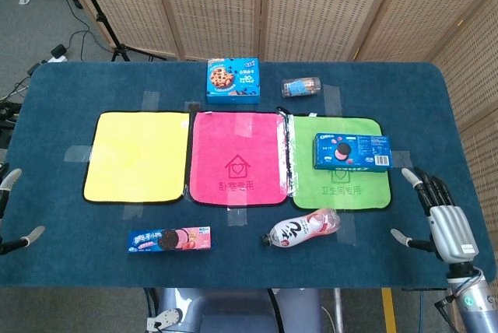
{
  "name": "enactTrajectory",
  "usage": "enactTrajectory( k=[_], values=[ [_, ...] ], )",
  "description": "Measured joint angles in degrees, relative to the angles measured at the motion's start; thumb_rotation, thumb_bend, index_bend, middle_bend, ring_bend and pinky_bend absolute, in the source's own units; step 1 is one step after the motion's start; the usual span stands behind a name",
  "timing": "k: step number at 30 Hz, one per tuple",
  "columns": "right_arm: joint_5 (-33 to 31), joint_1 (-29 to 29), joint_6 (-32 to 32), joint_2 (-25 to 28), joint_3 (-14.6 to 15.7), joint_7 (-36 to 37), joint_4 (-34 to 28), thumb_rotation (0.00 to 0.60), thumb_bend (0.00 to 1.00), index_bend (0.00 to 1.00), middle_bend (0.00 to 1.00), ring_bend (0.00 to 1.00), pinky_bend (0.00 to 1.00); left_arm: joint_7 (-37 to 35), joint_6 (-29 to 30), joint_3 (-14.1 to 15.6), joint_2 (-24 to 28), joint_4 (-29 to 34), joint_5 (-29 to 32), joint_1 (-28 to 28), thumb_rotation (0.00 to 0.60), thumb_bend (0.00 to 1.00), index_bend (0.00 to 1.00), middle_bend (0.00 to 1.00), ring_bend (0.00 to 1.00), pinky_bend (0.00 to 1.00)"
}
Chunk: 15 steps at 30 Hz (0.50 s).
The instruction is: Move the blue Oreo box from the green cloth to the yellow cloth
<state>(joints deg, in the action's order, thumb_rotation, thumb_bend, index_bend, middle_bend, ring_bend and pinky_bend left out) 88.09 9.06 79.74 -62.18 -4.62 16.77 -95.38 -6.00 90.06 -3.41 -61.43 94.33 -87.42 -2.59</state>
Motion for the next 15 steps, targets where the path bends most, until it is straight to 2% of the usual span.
enactTrajectory(
  k=[1,2,3,9,15],
  values=[
    [-0.9,0.64,-1.68,0.21,-0.25,2.76,0.39,0.6,0.88,0.05,0.0,0.0,0.0,0.11,-0.12,-0.06,-0.01,0.07,0.18,-0.05,0.6,0.01,0.0,0.0,0.0,0.0],
    [-1.81,1.31,-3.48,0.44,-0.52,5.59,0.84,0.6,0.96,0.05,0.0,0.0,0.0,0.2,-0.19,-0.13,-0.02,0.16,0.34,-0.09,0.6,0.01,0.0,0.0,0.0,0.0],
    [-3.01,2.26,-6.08,0.74,-0.89,9.46,1.52,0.6,0.99,0.05,0.0,0.0,0.0,0.28,-0.25,-0.24,-0.02,0.28,0.56,-0.12,0.6,0.01,0.0,0.0,0.0,0.0],
    [-8.3,7.95,-22.2,2.12,-2.65,28.86,7.03,0.6,1.0,0.05,0.0,0.0,0.0,0.78,-0.13,-0.47,-0.1,0.58,1.01,-0.04,0.6,0.01,0.0,0.0,0.0,0.0],
    [-12.03,14.58,-36.97,2.4,-4.34,41.02,14.77,0.6,1.0,0.05,0.0,0.0,0.0,0.83,-0.33,-0.55,-0.14,0.58,1.28,-0.09,0.6,0.01,0.0,0.0,0.0,0.0]
  ],
)
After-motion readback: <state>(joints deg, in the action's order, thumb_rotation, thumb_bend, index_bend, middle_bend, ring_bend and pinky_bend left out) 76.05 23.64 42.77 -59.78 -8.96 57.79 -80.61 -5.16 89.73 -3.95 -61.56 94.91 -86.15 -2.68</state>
